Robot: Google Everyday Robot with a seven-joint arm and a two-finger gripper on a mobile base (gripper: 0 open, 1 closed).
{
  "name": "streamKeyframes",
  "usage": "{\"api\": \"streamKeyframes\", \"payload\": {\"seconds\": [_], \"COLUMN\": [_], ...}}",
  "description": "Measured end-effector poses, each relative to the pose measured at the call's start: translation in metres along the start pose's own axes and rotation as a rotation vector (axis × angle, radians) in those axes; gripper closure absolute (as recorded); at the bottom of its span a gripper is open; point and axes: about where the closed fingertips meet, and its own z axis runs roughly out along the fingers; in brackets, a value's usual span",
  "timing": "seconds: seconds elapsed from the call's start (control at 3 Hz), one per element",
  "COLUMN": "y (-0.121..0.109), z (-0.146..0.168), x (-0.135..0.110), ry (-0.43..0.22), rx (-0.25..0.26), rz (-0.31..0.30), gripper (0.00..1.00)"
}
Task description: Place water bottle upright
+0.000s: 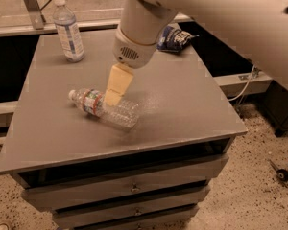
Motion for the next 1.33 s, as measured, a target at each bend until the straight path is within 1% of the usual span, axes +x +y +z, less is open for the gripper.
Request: {"api": "streamKeyframes", "payload": {"seconds": [0.33, 0.67, 1.0, 1.33], "y": [0.003, 0.014, 0.016, 0.017], "z": [0.018, 0.038, 0.065, 0.084], "x": [-0.022, -0.045, -0.054, -0.053], "ry": [-0.008, -0.017, -0.005, 0.027], "rx": [-0.021, -0.016, 0.011, 0.025], "rz": [0.043, 0.068, 0.081, 0.103], "gripper": [0.00, 0.00, 0.00, 0.03]}}
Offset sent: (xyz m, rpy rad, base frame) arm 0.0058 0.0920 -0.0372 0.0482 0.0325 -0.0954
